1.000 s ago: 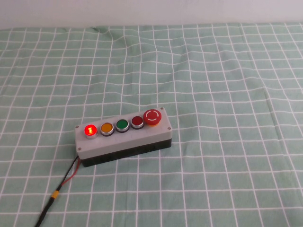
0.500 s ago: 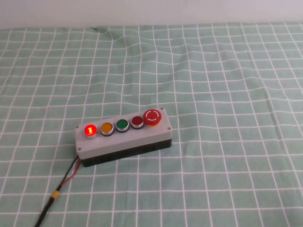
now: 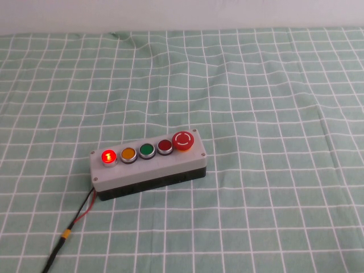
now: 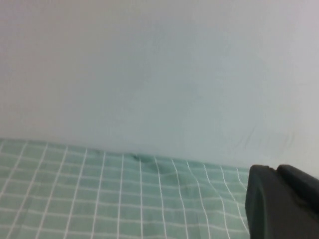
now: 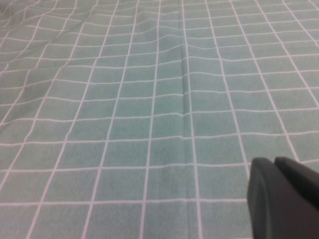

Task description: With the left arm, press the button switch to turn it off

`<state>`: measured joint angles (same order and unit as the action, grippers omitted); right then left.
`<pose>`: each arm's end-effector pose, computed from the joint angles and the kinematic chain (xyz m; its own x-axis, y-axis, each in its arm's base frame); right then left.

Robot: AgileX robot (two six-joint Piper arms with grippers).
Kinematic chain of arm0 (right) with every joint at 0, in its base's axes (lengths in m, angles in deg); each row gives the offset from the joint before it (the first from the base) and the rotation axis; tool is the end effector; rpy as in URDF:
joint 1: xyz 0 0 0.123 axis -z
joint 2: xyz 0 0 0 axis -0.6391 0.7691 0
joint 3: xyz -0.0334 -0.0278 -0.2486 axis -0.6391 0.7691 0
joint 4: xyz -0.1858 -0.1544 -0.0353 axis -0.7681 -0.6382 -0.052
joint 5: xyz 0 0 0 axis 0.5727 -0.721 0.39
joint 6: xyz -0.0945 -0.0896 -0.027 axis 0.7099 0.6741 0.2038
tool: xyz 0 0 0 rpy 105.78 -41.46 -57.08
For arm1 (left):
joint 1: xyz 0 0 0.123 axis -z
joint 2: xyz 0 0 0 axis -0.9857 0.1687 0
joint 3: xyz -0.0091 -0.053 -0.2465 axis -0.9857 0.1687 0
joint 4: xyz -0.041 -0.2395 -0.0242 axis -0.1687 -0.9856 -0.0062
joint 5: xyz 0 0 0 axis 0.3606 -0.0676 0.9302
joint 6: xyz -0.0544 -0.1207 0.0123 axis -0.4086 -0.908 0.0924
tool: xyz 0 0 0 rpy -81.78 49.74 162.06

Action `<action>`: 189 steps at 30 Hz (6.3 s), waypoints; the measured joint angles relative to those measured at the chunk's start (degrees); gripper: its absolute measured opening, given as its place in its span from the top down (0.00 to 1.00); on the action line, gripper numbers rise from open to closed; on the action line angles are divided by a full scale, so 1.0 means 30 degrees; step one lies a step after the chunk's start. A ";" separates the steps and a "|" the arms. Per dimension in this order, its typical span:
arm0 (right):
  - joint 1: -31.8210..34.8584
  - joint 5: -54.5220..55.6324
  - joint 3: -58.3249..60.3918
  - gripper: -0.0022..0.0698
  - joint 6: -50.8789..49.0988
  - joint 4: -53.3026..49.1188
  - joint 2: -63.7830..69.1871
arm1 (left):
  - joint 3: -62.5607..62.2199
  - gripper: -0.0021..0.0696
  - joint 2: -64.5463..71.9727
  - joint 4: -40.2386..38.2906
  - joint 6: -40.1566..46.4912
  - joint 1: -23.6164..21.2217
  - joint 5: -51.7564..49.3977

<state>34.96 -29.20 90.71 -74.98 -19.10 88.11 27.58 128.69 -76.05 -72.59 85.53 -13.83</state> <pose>0.1184 0.0129 0.1630 -0.2771 0.1117 -0.9543 -0.0684 0.9884 0.1355 0.1845 -0.0255 0.4271 -0.1098 -0.1341 -0.9849 0.1410 0.9787 -0.1490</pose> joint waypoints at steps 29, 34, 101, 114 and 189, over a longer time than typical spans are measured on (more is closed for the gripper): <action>0.0000 0.0000 0.0000 0.99 0.0000 0.0000 0.0000 | -0.2481 0.98 1.2711 -0.0892 0.0766 0.2543 -0.7162; 0.0000 0.0000 0.0000 0.99 0.0000 0.0000 0.0000 | -0.4893 0.98 1.4569 0.0842 -0.0323 0.3235 -0.9400; 0.0000 0.0000 0.0000 0.99 0.0000 0.0000 0.0000 | 0.4372 0.98 -0.6049 0.2273 -0.0658 0.4511 -1.0160; 0.0000 0.0000 0.0000 0.99 0.0000 0.0000 0.0000 | 0.5856 0.98 -1.1004 0.1477 -0.0499 0.4511 -0.9637; 0.0000 -0.0036 0.0000 0.99 0.0000 0.0000 0.0000 | 2.0912 0.98 -1.4293 0.2958 0.0554 0.0383 0.2398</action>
<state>34.96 -29.30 90.71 -74.98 -19.10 88.11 90.31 85.81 -67.18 -70.93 86.68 -6.64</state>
